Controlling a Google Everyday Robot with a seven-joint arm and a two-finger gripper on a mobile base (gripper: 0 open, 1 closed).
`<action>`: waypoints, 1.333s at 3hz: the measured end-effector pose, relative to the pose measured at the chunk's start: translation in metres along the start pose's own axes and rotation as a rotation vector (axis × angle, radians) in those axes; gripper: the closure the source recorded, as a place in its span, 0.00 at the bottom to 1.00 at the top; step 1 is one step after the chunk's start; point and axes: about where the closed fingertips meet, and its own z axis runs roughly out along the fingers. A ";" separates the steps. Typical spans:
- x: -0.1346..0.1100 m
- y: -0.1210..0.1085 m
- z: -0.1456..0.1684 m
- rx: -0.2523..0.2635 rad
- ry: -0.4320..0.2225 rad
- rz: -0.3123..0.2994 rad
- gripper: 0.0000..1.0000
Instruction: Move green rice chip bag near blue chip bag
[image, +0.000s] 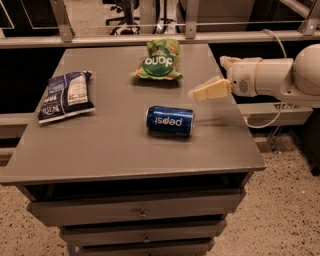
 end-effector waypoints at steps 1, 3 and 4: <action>0.007 -0.015 0.023 0.051 0.022 -0.002 0.00; 0.013 -0.048 0.076 0.168 0.073 0.084 0.00; 0.002 -0.044 0.101 0.132 0.061 0.078 0.00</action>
Offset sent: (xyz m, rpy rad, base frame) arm 0.0900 0.0125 -0.0389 -0.0603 0.0716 -0.2342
